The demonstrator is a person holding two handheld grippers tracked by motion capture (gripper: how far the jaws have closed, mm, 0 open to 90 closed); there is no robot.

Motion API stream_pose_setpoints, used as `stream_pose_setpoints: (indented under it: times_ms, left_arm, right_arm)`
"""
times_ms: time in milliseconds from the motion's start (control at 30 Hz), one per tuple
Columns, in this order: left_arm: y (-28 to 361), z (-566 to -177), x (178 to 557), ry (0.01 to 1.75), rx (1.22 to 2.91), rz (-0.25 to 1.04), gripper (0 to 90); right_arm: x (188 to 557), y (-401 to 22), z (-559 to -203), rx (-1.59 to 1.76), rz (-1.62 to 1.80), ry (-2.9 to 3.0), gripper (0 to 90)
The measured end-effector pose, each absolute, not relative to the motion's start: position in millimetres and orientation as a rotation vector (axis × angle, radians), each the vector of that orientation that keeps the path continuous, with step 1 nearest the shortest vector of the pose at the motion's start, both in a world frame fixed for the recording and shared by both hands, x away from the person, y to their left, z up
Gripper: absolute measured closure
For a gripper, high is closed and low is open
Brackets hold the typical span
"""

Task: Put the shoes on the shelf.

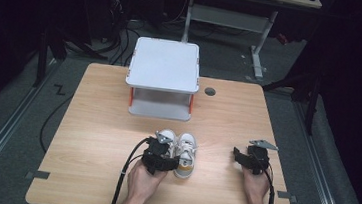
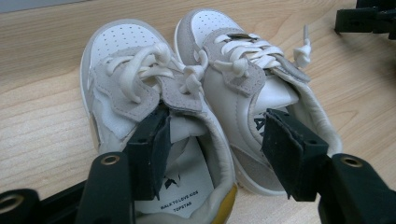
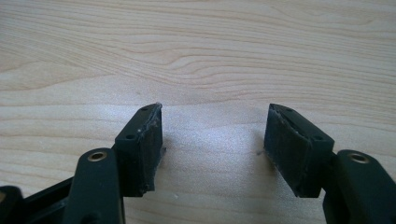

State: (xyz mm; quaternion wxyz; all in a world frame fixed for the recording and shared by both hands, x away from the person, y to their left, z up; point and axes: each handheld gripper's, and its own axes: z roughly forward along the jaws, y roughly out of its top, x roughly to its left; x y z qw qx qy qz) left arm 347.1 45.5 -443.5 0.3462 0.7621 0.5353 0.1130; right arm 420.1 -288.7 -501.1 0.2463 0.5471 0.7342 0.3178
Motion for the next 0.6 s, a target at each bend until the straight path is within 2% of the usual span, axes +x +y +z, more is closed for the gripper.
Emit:
stream_pose_setpoints:
  times_ms: [233,600]
  left_arm:
    - [36,-447,354,1.394,1.998,0.281,38.9]
    - [22,-452,358,1.361,2.102,0.472,58.7]
  right_arm:
    - [420,-289,-501,1.491,0.864,2.003,37.4]
    - [420,-288,-501,1.491,0.864,2.003,37.3]
